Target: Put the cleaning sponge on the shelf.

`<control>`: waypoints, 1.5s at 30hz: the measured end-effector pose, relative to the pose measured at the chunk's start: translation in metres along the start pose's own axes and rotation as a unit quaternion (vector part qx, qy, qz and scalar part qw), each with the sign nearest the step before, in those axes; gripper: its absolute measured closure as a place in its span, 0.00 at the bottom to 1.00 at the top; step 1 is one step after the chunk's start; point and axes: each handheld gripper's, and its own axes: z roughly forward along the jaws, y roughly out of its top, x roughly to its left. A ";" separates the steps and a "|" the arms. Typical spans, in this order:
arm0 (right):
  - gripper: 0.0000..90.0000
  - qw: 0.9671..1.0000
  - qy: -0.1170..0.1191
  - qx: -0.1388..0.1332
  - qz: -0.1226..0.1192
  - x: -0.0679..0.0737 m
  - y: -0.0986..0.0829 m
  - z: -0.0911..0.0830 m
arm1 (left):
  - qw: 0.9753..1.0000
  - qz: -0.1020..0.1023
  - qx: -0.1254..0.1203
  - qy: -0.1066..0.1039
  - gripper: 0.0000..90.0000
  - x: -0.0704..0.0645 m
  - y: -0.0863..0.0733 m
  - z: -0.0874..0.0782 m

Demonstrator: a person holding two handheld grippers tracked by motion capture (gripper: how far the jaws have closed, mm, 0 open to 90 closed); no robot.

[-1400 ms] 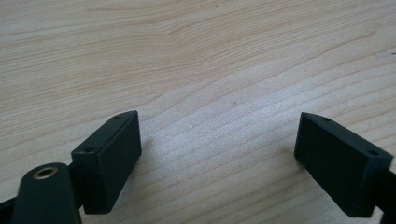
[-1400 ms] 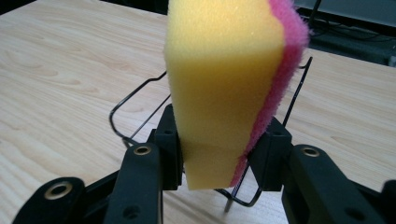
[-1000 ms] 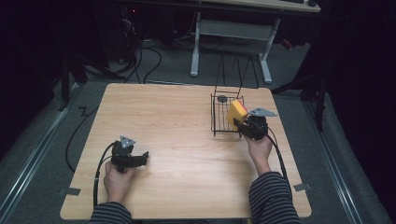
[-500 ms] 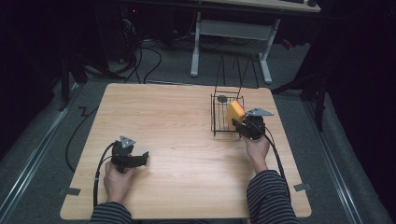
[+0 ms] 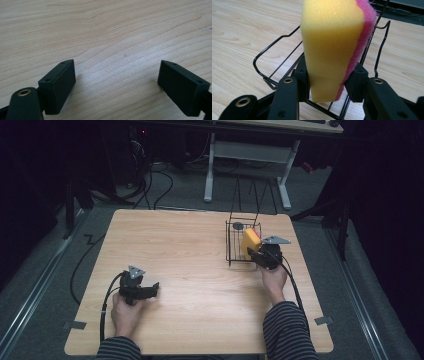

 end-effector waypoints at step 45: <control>0.50 1.000 -0.006 0.022 -0.001 0.004 0.007 0.010 | 1.000 0.000 0.000 0.000 0.17 0.000 0.000 0.000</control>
